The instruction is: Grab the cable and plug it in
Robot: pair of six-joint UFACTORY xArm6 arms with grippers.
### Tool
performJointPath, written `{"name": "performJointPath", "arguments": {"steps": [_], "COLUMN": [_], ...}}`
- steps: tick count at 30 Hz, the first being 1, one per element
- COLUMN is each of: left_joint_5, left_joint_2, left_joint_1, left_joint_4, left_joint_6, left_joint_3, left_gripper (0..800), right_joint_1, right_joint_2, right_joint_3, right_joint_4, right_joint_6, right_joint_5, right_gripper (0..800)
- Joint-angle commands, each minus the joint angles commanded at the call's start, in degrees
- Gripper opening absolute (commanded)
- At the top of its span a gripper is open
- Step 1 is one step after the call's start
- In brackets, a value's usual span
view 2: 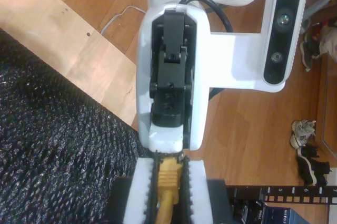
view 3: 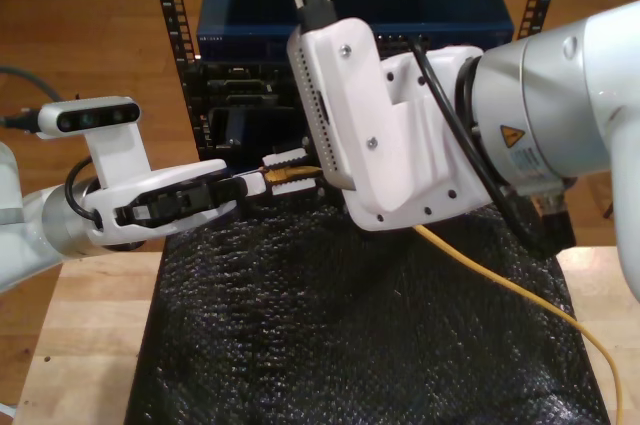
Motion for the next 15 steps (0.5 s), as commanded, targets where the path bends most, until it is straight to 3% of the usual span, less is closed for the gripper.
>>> {"name": "performJointPath", "arguments": {"steps": [5, 9, 15], "left_joint_5": [0.2, 0.2, 0.9], "left_joint_2": [0.0, 0.0, 0.1], "left_joint_1": [0.0, 0.0, -0.1], "left_joint_4": [0.0, 0.0, 0.0], "left_joint_6": [0.0, 0.0, 0.0], "left_joint_3": [-0.1, -0.1, -0.1], "left_gripper": [43, 44, 192], "right_joint_1": [0.0, 0.0, 0.0], "right_joint_2": [0.0, 0.0, 0.0], "right_joint_3": [0.0, 0.0, 0.0], "right_joint_4": [-0.1, 0.0, 0.0], "right_joint_6": [0.1, 0.0, 0.1], "right_joint_5": [0.0, 0.0, 0.0], "right_gripper": [112, 57, 6]}}
